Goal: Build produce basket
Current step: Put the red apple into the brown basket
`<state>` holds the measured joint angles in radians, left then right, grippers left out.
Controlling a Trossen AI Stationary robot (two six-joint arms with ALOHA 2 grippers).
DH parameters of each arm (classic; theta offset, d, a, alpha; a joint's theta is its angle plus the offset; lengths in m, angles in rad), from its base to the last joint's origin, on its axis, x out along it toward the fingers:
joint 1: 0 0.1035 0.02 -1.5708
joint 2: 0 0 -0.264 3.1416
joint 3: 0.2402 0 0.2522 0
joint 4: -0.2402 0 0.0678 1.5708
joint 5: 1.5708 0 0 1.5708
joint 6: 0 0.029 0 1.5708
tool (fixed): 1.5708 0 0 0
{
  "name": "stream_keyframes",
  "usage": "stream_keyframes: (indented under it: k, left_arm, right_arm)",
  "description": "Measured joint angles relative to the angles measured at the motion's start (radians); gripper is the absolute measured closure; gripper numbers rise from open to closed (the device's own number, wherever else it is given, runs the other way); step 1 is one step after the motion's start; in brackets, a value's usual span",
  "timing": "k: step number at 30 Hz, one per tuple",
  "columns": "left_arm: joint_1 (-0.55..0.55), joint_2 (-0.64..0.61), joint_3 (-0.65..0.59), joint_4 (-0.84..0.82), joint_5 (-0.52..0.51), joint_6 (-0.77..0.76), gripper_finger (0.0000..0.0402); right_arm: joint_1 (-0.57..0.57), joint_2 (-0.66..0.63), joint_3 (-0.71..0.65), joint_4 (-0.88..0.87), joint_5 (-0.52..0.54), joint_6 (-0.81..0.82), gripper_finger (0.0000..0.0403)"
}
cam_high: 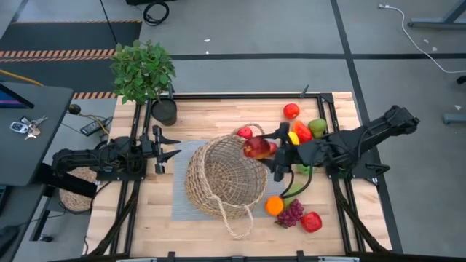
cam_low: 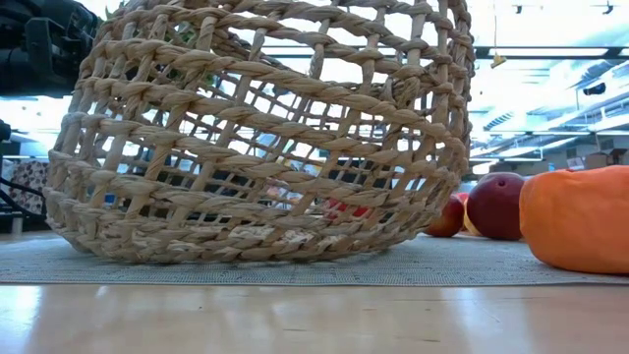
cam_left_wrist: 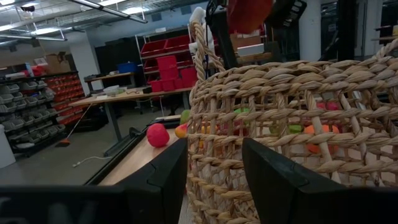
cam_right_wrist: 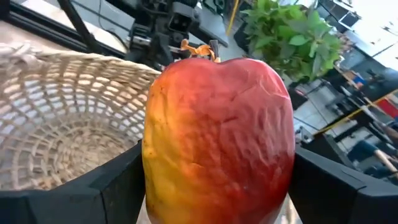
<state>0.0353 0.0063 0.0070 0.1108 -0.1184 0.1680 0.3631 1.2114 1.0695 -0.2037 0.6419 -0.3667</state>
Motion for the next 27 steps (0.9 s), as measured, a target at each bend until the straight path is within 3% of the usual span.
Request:
stream_keyframes:
  k: [8, 16, 23, 27]
  left_arm:
    - [0.000, 0.000, 0.000, 0.000, 0.000, 0.000, 0.0241]
    - [0.000, 0.000, 0.000, 0.000, 0.000, 0.000, 0.0241]
    - [0.000, 0.000, 0.000, 0.000, 0.000, 0.000, 0.0241]
    - [0.000, 0.000, 0.000, 0.000, 0.000, 0.000, 0.0241]
  right_arm:
    - [-0.039, 0.000, -0.026, 0.054, -0.195, -0.046, 0.0071]
    - [-0.050, -0.003, 0.015, 0.142, -0.252, -0.081, 0.0071]
    - [-0.099, 0.000, 0.045, 0.248, -0.358, -0.044, 0.0071]
    - [-0.147, 0.011, 0.045, 0.255, -0.478, 0.024, 0.0071]
